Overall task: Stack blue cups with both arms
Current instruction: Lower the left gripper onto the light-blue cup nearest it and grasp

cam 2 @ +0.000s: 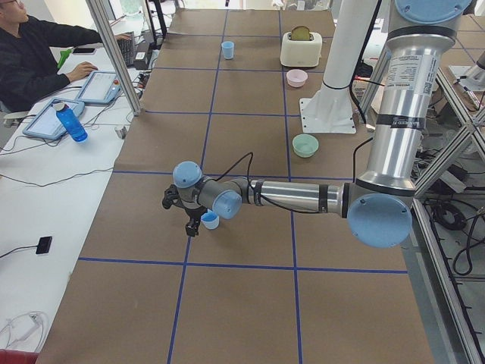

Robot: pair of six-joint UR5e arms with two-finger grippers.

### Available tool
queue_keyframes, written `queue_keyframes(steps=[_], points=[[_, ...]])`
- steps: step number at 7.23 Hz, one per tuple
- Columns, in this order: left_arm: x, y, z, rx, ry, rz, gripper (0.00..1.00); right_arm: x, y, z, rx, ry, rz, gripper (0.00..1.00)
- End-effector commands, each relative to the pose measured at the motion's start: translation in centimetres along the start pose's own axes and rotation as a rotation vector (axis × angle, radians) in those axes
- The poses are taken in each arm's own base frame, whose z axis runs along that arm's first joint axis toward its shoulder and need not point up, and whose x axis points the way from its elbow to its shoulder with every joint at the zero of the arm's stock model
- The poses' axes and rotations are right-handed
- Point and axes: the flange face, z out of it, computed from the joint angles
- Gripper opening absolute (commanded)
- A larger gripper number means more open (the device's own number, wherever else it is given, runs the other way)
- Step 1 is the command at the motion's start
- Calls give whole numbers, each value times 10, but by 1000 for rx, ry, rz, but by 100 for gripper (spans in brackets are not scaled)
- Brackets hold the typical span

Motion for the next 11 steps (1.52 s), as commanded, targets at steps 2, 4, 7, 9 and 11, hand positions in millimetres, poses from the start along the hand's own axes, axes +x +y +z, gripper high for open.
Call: queue_keyframes(steps=[2,4,7,9,11], points=[[3,3,15,-14,-8,7,95,-1,-2,-1,1,-2,-2,100],[3,3,15,-13,-8,9,89,-1,-2,-1,1,-2,-2,100],[6,3,17,-16,-7,13,53,-1,-2,0,1,0,-3,100],[8,1,17,-15,-6,16,0,-3,-2,2,-2,1,-6,100],[13,-3,15,-10,-1,25,0,-3,-2,3,-1,7,-8,100]])
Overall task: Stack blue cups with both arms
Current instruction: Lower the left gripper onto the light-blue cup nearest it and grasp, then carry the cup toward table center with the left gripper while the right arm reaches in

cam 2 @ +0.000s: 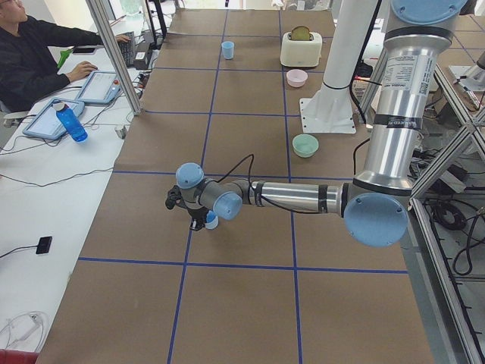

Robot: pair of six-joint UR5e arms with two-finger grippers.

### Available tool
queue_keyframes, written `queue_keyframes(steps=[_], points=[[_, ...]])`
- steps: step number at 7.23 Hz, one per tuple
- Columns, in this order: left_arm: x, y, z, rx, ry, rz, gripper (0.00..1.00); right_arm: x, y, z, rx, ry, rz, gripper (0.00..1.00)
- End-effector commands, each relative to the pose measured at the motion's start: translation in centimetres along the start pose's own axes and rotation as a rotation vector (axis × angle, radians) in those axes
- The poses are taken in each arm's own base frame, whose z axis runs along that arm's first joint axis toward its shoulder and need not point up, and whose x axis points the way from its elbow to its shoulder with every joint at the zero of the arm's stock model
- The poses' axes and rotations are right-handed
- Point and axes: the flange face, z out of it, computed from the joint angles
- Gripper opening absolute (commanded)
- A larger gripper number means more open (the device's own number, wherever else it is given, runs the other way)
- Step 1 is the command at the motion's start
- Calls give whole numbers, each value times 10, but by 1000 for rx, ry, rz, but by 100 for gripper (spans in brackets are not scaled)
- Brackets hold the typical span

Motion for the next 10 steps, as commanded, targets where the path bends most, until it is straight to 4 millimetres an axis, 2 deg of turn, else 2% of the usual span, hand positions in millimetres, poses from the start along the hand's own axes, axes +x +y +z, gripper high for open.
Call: queue_keyframes(steps=[1,2,3,4,5,7,8,9,10], points=[[7,-6,-3,9,4,6,0,-1,0,2,-3,4,-2,100],[16,-13,-10,16,19,15,0,-2,0,2,-3,2,-3,100],[36,-29,-23,22,51,3,0,-6,0,6,-9,0,-12,100],[73,-57,-50,36,96,-75,0,-14,2,12,-17,3,-32,100],[122,-76,-72,46,118,-130,0,-26,4,22,-36,-1,-54,100],[233,-92,-72,22,176,-233,0,-70,-7,55,-61,37,-90,100],[295,-102,-65,21,186,-283,0,-88,-13,71,-57,80,-123,100],[352,-102,-51,27,176,-307,0,-87,-17,81,-68,88,-118,100],[398,-98,-50,10,179,-347,0,-95,-21,89,-78,86,-123,100]])
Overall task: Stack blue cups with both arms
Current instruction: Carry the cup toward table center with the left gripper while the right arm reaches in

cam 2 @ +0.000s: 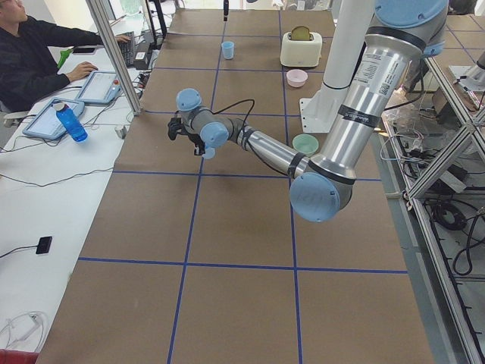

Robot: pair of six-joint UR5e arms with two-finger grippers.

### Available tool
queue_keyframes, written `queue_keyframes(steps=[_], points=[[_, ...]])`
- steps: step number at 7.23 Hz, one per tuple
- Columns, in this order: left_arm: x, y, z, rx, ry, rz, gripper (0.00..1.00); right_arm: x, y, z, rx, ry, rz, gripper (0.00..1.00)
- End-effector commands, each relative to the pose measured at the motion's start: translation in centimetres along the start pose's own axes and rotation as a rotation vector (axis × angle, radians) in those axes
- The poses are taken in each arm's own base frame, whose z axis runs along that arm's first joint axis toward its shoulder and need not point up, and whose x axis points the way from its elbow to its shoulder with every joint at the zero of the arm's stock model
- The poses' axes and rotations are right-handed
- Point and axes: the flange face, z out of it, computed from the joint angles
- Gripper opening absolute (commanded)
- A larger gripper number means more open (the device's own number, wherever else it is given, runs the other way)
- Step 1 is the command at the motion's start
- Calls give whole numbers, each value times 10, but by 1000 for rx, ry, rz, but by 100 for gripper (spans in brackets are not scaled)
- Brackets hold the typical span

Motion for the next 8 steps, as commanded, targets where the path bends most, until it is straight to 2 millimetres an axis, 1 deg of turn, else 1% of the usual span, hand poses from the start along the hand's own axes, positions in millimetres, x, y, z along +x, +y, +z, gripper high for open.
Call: queue_keyframes(steps=[1,2,3,4,5,6,7,8], points=[[90,37,7,-14,-7,-73,0,-20,-15,14,-13,0,1,100],[115,62,4,-12,-24,-69,0,-35,-17,21,-22,-7,5,100],[137,69,-5,-16,-19,-91,0,-46,-18,27,-32,-12,13,100],[156,79,-1,-22,-12,-110,0,-54,-27,33,-38,-14,21,100],[169,88,7,2,-25,-100,0,-59,-36,41,-41,-17,27,100],[180,95,10,2,-24,-104,0,-47,-37,57,-34,-21,19,100],[185,94,7,7,-19,-117,0,-33,-32,70,-23,-29,10,100],[190,94,7,7,-15,-117,0,-32,-29,72,-20,-35,25,100]])
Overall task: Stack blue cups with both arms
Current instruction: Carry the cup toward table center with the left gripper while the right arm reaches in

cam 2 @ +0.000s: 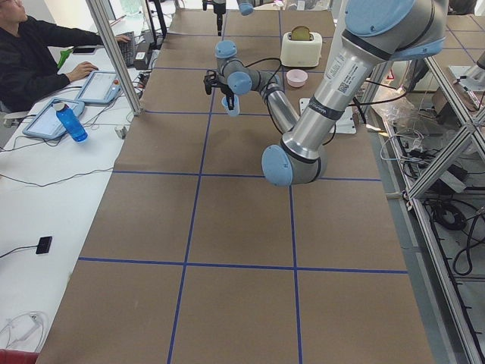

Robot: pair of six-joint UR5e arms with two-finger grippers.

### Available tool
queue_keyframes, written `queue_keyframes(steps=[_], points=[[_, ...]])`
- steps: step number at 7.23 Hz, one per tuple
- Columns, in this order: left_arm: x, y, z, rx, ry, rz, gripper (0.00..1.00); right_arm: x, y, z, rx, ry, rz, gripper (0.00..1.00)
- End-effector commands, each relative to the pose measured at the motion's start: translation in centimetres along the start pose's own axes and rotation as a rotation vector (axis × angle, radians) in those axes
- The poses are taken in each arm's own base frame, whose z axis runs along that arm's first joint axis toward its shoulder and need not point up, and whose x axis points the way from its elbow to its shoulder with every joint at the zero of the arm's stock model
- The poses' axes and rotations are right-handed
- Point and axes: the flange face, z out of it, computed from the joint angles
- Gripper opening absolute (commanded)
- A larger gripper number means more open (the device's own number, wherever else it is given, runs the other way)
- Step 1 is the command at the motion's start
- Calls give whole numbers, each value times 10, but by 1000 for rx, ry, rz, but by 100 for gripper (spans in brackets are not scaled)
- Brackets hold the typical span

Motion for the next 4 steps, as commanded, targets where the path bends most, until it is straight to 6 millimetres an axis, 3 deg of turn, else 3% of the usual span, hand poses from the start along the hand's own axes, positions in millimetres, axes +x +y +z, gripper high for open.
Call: queue_keyframes(steps=[1,4], points=[[8,2,-1,2,4,-3,0,7,8,7,18,-18,27,100],[8,2,0,2,4,-4,0,4,24,15,37,-49,27,100]])
